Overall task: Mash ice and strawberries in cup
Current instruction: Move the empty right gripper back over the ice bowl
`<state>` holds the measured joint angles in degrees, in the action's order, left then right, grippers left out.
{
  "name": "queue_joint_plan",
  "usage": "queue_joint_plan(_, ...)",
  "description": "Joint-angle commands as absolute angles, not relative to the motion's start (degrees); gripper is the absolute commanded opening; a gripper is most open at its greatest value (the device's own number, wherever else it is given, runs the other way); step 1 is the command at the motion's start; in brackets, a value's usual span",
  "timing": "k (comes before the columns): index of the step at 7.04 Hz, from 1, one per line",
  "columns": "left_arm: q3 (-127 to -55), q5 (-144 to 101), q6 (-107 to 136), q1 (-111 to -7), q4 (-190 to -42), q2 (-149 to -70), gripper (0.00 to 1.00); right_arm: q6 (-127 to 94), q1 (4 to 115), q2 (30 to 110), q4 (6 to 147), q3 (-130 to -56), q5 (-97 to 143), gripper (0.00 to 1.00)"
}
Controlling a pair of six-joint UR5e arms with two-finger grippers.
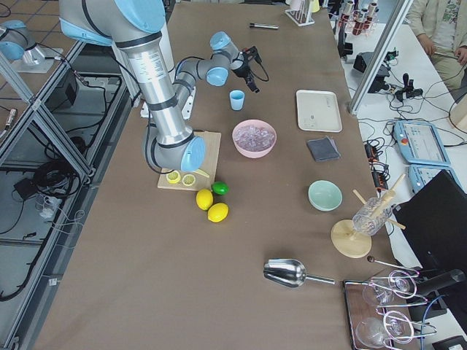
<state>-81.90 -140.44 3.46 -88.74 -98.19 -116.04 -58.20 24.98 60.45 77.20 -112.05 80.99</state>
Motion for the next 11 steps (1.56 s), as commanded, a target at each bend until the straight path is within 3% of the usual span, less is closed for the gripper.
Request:
queue_joint_plan(1,-83.22,-140.36,3.51,-88.77,-98.26,-116.28,0.98,-58.45,28.99,65.90,77.17,-117.15,84.36,1.00)
queue_joint_plan(8,-84.11,-139.83,3.34,-88.69,-100.71,-115.58,0.98,-58.45,33.22,78.56,77.61,-116.90,85.17,0.99)
queue_joint_plan(11,-84.46,-139.83,3.08,-88.59,-100.81,-115.93,0.98,-58.97,32.87,79.02,80.16,-112.95,85.17,0.99)
